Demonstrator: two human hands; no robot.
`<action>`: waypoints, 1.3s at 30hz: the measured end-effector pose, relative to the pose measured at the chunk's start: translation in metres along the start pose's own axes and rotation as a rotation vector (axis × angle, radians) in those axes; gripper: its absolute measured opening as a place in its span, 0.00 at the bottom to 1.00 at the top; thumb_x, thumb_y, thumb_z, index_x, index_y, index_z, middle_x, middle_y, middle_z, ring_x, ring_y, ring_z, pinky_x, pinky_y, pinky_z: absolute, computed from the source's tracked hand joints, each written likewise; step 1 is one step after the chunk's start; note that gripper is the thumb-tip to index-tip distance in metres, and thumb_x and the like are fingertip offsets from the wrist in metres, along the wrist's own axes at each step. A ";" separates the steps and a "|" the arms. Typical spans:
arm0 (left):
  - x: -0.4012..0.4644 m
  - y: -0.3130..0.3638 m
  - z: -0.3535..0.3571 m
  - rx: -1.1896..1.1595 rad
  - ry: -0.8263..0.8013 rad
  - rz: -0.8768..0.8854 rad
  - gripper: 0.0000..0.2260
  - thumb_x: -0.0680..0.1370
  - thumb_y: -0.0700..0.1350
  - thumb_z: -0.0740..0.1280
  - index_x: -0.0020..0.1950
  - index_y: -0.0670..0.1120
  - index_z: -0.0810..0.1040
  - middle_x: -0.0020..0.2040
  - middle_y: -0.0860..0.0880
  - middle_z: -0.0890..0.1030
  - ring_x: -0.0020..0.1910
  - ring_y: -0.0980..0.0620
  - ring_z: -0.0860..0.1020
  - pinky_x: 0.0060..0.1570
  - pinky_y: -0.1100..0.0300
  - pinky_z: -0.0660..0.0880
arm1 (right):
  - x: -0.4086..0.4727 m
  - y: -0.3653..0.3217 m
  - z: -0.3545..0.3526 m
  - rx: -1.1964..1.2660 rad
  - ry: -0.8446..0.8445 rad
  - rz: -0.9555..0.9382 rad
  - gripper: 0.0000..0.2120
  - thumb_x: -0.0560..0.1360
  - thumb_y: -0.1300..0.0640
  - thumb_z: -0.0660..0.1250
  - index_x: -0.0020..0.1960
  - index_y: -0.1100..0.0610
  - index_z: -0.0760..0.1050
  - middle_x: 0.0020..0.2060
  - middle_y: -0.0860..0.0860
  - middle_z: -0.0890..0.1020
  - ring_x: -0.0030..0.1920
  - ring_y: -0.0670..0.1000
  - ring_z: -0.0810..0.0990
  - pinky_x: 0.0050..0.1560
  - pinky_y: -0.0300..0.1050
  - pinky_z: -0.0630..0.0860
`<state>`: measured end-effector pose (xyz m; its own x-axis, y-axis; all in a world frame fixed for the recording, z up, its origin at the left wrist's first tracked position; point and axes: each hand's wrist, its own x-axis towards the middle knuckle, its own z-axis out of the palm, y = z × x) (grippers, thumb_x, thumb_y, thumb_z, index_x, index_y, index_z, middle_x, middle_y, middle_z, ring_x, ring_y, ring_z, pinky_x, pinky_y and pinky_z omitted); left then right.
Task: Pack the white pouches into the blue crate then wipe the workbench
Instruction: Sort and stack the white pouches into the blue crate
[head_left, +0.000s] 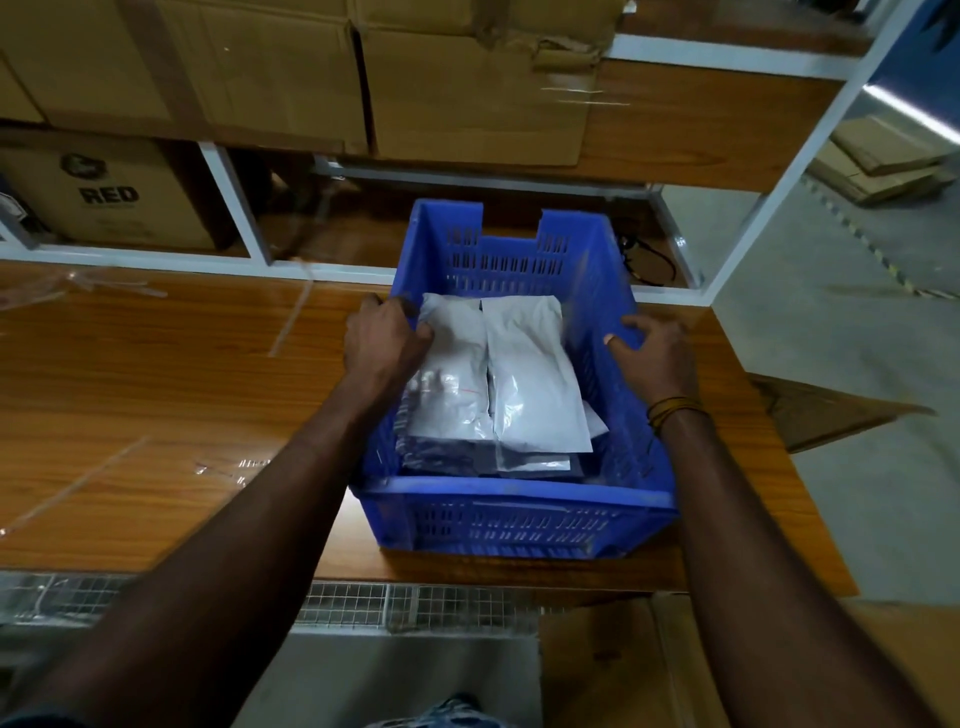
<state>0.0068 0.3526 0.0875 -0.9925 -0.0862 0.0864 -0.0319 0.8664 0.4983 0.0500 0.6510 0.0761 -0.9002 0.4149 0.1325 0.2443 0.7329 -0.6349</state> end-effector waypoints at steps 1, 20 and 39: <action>-0.001 0.000 -0.001 0.013 -0.006 -0.015 0.19 0.76 0.54 0.67 0.65 0.50 0.77 0.63 0.41 0.74 0.58 0.39 0.75 0.59 0.46 0.74 | 0.001 0.002 0.001 0.000 -0.015 -0.006 0.22 0.73 0.48 0.72 0.65 0.56 0.78 0.61 0.61 0.78 0.60 0.61 0.77 0.61 0.57 0.76; -0.044 -0.025 -0.029 -0.357 -0.023 0.099 0.17 0.70 0.59 0.64 0.58 0.59 0.80 0.58 0.47 0.80 0.38 0.49 0.80 0.34 0.59 0.76 | -0.106 -0.016 -0.015 0.127 0.197 0.000 0.14 0.76 0.56 0.71 0.61 0.59 0.81 0.60 0.57 0.76 0.61 0.54 0.76 0.58 0.37 0.69; -0.160 -0.045 -0.097 -0.666 -0.488 0.601 0.08 0.78 0.46 0.68 0.55 0.54 0.83 0.53 0.51 0.81 0.47 0.42 0.80 0.46 0.53 0.77 | -0.423 -0.087 -0.071 -0.016 0.737 0.367 0.12 0.75 0.57 0.72 0.58 0.54 0.82 0.55 0.54 0.80 0.55 0.45 0.77 0.58 0.34 0.71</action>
<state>0.1787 0.2795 0.1353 -0.7673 0.6115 0.1933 0.4113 0.2379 0.8799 0.4348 0.4502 0.1300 -0.2954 0.8731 0.3879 0.4874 0.4869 -0.7248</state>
